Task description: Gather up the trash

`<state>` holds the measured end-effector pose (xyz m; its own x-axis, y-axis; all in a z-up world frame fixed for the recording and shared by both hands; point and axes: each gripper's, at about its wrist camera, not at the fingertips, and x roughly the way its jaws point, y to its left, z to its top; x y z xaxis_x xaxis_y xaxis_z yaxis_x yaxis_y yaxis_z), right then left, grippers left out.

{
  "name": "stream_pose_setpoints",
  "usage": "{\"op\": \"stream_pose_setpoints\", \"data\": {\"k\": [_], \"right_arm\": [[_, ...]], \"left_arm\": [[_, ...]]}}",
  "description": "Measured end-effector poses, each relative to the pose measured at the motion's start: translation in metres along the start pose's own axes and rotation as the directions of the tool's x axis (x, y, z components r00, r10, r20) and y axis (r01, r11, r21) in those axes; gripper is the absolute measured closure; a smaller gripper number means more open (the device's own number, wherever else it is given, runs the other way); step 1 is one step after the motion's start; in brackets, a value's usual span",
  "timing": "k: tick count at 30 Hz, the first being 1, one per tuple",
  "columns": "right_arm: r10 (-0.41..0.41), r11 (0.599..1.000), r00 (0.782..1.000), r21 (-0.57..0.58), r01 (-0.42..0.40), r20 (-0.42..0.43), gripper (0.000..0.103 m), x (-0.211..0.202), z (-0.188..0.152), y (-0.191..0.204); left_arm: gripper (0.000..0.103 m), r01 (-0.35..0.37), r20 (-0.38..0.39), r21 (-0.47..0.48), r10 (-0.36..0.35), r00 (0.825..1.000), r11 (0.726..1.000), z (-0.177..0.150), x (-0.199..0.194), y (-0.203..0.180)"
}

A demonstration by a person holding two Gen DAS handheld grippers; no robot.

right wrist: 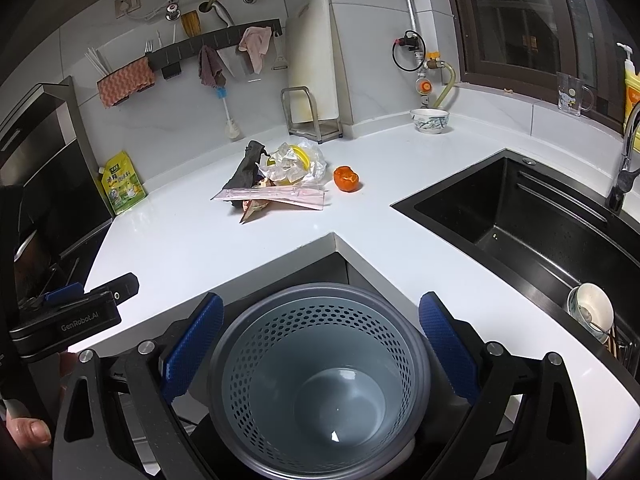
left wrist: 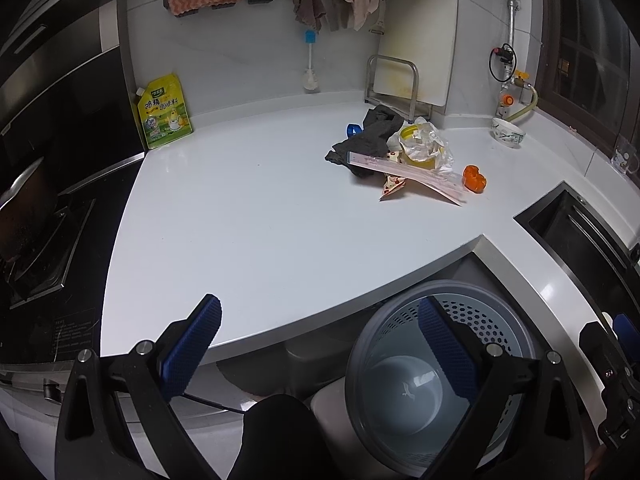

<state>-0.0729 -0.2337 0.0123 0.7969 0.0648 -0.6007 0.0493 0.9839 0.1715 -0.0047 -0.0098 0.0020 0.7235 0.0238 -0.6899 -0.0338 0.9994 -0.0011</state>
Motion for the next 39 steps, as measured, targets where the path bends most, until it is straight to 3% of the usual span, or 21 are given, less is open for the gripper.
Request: {"op": "stream_pose_setpoints", "data": {"k": [39], "right_arm": [[0.016, 1.0, 1.0, 0.019, -0.016, 0.011, 0.009, -0.003, -0.01, -0.003]], "left_arm": [[0.006, 0.008, 0.008, 0.013, -0.008, 1.0, 1.0, -0.005, -0.01, -0.007]]}}
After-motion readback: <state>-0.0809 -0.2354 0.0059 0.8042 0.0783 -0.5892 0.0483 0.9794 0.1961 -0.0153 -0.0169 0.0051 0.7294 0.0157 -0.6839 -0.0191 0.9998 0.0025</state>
